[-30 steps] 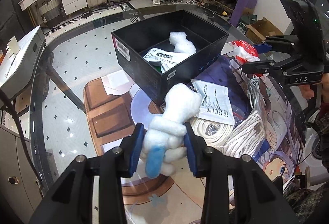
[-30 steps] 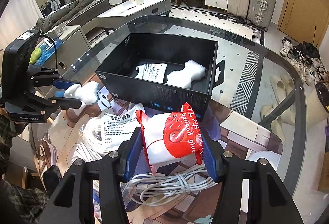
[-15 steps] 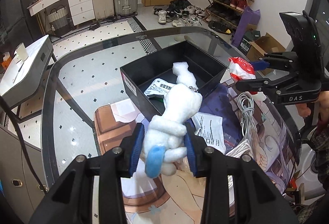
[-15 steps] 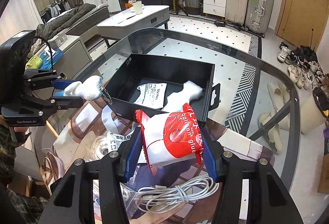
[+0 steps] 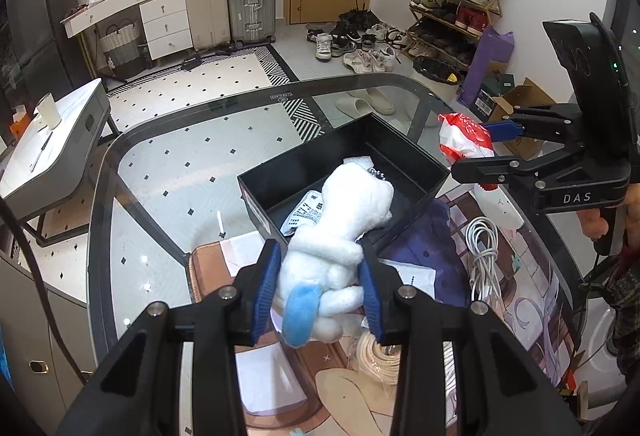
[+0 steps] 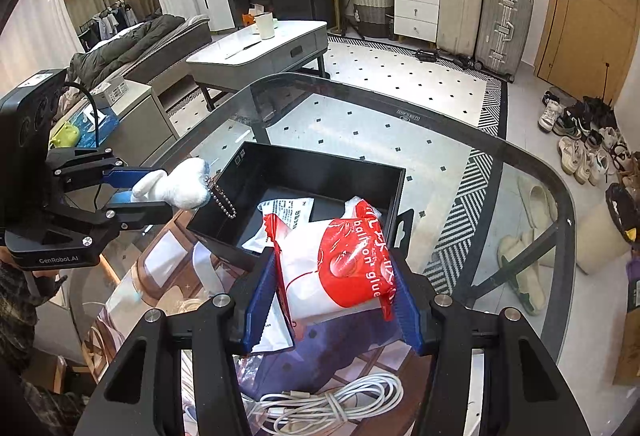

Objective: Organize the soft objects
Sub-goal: 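Carry the plush toy with the left gripper while the right gripper carries the red bag toward the box, then lower the plush toy and red bag into the black box and open both grippers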

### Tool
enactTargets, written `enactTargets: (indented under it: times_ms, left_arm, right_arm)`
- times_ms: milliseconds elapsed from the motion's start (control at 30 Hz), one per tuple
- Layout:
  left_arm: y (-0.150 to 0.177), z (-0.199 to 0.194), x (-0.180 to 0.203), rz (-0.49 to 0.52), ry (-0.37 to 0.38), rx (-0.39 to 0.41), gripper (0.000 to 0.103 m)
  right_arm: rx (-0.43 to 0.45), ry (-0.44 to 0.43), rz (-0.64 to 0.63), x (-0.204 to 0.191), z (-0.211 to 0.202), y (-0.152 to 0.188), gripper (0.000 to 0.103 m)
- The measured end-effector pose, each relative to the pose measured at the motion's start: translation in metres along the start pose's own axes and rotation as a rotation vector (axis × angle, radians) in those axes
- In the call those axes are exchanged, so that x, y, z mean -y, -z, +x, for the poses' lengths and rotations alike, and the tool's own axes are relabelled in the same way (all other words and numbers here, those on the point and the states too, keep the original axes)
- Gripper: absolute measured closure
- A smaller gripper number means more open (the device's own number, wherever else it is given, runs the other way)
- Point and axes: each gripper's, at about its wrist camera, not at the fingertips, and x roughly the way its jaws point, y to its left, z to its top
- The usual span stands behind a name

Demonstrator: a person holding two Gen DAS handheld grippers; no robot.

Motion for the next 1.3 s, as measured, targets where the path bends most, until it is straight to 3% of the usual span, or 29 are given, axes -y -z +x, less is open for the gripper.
enactTargets:
  times_ms: [367,1300]
  left_arm:
    - [-0.024,0.016,-0.003,-0.023,0.003,0.0,0.066]
    - [-0.038,0.074,-0.006,-0.111,0.03,-0.071,0.063]
  right_arm:
    - [0.018,-0.009,-0.005,0.011,0.002,-0.033,0.048]
    - [-0.081,-0.109,-0.006,0.01,0.073,-0.028,0.045]
